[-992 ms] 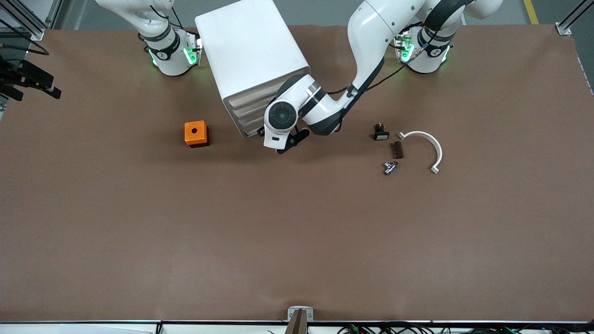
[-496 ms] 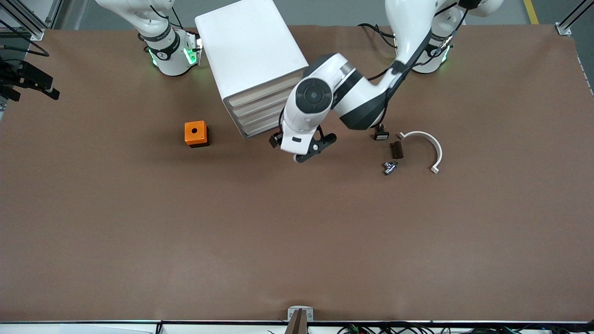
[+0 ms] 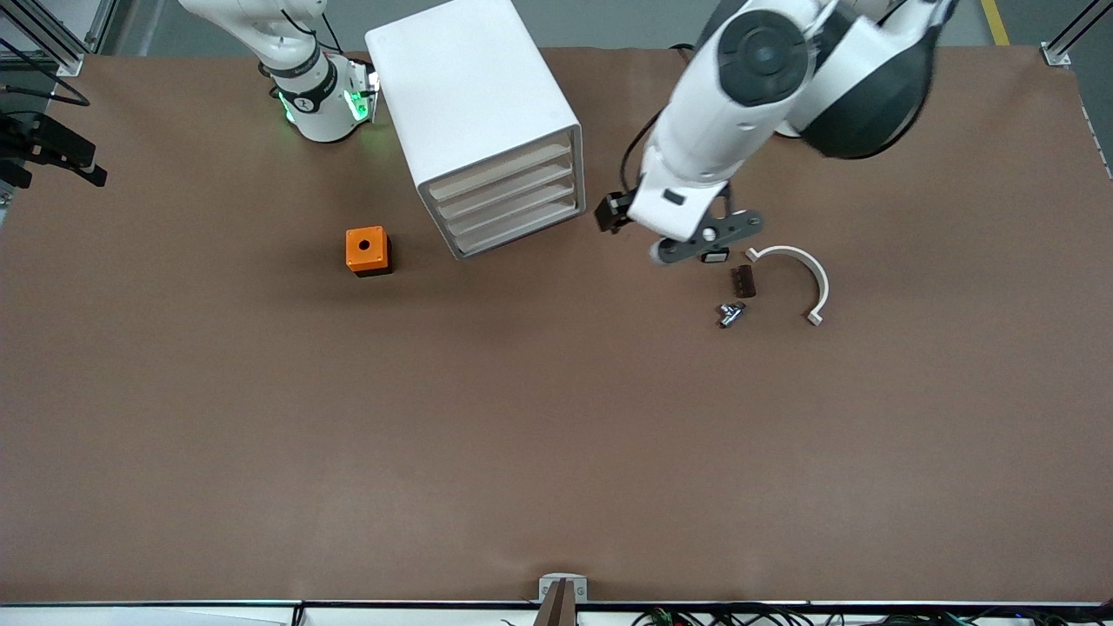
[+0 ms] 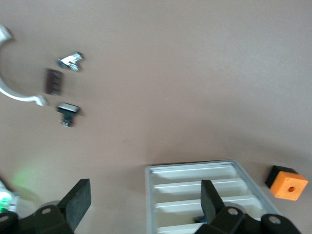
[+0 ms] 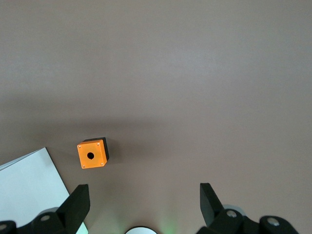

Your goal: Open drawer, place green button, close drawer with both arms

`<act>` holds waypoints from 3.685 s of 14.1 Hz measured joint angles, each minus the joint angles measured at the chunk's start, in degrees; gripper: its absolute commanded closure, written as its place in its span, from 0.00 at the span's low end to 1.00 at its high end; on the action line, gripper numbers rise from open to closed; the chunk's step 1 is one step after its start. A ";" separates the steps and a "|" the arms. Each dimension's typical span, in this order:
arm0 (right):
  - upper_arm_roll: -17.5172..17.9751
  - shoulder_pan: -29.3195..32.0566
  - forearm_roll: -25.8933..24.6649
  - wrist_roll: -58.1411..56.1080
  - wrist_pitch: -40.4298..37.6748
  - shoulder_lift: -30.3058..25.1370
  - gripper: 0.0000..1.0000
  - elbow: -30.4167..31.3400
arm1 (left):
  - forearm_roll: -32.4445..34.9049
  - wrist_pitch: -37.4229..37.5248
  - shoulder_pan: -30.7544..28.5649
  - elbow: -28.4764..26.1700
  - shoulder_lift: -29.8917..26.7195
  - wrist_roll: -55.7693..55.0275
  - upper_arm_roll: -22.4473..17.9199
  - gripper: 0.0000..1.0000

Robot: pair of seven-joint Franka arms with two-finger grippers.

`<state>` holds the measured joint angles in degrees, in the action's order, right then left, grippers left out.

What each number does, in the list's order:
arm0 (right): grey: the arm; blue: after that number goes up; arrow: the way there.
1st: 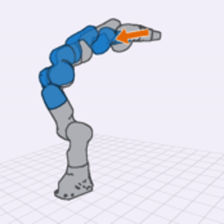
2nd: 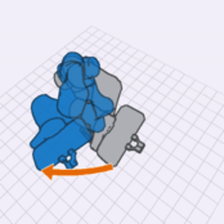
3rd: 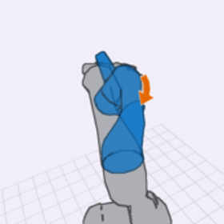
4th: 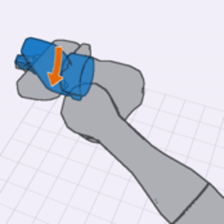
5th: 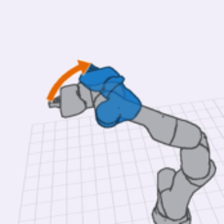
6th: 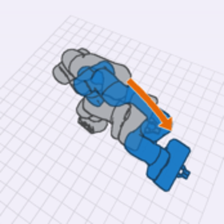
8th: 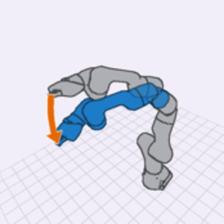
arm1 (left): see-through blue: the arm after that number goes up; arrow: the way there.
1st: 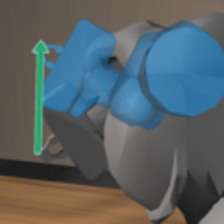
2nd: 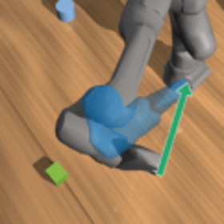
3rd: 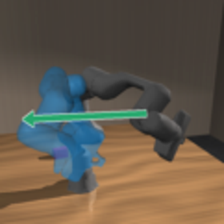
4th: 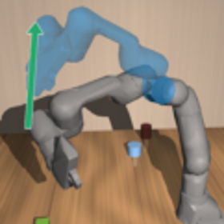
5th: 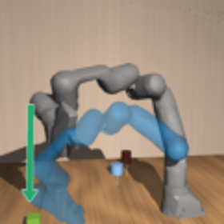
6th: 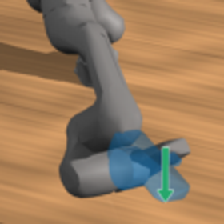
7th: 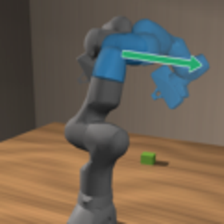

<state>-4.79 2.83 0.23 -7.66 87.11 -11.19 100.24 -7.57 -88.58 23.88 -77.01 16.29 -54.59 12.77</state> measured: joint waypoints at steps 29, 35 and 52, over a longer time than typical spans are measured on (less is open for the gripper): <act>-0.14 0.01 0.86 3.43 0.08 -0.33 0.00 0.04 | 6.19 -2.22 -21.92 -23.96 -28.56 54.78 -13.87 0.00; -0.05 0.01 0.64 3.42 0.00 -0.33 0.00 0.06 | 6.20 -4.97 -21.73 -17.29 -21.88 54.78 -13.59 0.01; 0.05 0.01 0.44 3.42 -0.09 -0.33 0.00 0.18 | 6.20 -3.76 -22.34 -10.03 -14.67 51.01 -13.26 0.00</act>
